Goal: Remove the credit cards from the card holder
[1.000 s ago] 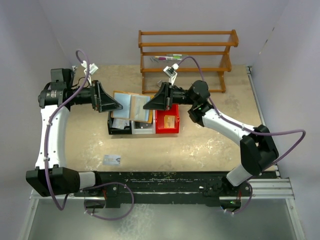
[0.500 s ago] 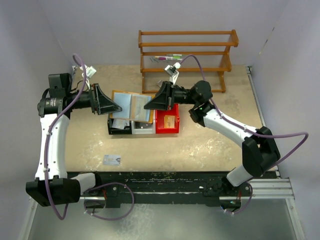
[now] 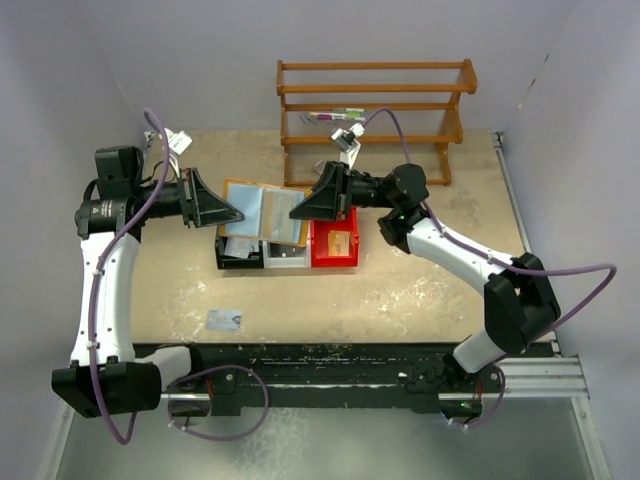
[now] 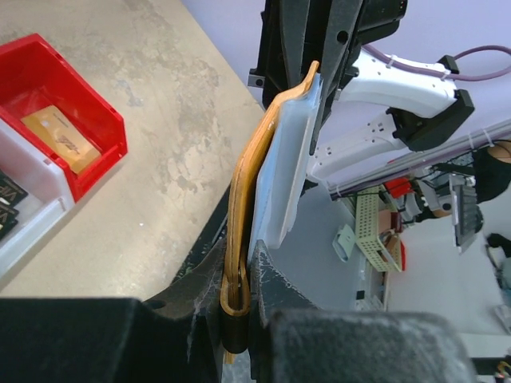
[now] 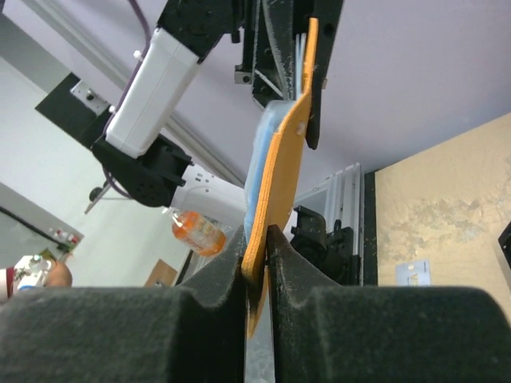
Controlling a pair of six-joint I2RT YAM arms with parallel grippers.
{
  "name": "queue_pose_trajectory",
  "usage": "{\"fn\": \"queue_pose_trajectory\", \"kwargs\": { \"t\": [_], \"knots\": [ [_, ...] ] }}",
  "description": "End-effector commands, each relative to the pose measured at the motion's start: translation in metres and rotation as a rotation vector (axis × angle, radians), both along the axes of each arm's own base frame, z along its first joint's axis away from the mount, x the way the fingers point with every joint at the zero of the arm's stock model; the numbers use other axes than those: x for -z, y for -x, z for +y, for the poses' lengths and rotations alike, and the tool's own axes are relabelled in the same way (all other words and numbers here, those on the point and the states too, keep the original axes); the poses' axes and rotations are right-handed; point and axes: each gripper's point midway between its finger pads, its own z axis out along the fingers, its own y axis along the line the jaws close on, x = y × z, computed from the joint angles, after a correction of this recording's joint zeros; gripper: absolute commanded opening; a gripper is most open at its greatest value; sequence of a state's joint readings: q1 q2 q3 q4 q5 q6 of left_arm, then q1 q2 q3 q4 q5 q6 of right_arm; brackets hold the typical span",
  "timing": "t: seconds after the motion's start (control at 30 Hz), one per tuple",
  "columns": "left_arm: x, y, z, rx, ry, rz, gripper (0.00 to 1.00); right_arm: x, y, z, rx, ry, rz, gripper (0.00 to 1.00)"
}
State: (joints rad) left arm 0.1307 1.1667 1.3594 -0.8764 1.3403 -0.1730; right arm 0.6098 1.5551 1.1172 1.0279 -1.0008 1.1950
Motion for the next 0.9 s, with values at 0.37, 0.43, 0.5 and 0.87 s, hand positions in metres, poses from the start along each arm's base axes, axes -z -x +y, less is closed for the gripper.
{"fn": "queue_pose_trajectory", "kwargs": {
  "t": [0.37,0.43,0.5,0.87],
  "knots": [
    [-0.024,0.005,-0.002,0.035,0.064,-0.003,0.0,-0.008,0.038,-0.022,-0.141,-0.07,-0.126,0.23],
    [-0.024,0.005,-0.002,0.034,0.064,-0.004,0.0,-0.007,0.037,-0.023,-0.136,-0.067,-0.129,0.26],
    [-0.026,0.005,-0.002,0.033,0.065,-0.005,0.0,-0.005,0.033,-0.022,-0.115,-0.054,-0.12,0.27],
    [-0.032,0.007,-0.003,0.045,0.082,0.003,0.0,-0.003,0.003,-0.012,0.05,0.012,-0.081,0.23]
  ]
}}
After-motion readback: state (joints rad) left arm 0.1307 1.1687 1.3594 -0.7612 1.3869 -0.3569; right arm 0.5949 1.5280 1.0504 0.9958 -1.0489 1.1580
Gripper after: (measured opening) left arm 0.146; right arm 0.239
